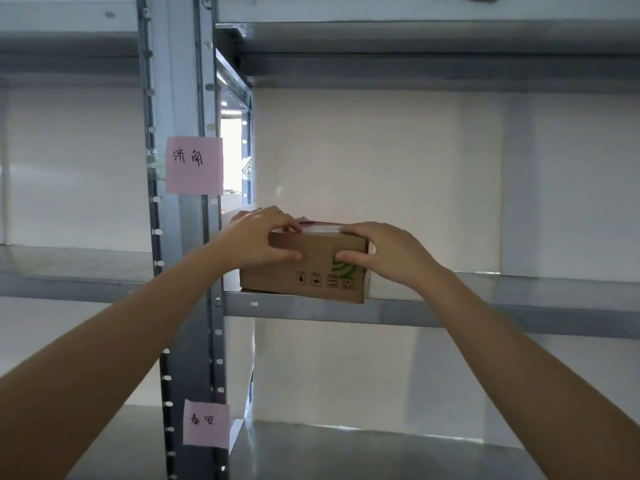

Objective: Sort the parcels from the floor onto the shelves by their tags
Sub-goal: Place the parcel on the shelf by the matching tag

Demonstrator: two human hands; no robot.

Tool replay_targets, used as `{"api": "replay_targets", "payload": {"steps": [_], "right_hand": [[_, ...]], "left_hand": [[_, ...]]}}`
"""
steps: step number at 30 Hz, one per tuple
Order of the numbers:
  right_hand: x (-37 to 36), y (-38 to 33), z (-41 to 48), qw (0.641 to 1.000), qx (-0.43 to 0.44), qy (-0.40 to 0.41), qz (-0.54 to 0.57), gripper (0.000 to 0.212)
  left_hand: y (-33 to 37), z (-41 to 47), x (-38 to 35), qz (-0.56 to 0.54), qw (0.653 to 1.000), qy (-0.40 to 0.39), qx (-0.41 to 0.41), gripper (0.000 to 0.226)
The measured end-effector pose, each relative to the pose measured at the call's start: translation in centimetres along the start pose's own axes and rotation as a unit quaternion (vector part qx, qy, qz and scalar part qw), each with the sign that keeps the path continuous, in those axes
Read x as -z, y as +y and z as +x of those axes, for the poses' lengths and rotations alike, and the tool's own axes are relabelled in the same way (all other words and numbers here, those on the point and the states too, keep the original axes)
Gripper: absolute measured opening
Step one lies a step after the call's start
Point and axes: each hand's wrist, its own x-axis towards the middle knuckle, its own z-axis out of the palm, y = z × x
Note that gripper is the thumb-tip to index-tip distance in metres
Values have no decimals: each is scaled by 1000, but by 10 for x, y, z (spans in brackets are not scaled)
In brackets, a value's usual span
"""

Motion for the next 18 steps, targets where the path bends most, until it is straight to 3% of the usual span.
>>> {"api": "replay_targets", "payload": {"steps": [3,9,14,18], "right_hand": [[-9,17,8,999,-8,29,-12,43],[-22,27,18,998,-2,53,-30,40],[-20,21,19,993,11,112,-43,61],[-8,15,11,981,23,174,-80,69]], "left_hand": [[-7,4,-20,57,998,6,5,61],[-17,10,-35,49,998,29,36,64],[-9,9,-25,0,994,82,73,68],[5,13,-22,87,984,141,66,70]]}}
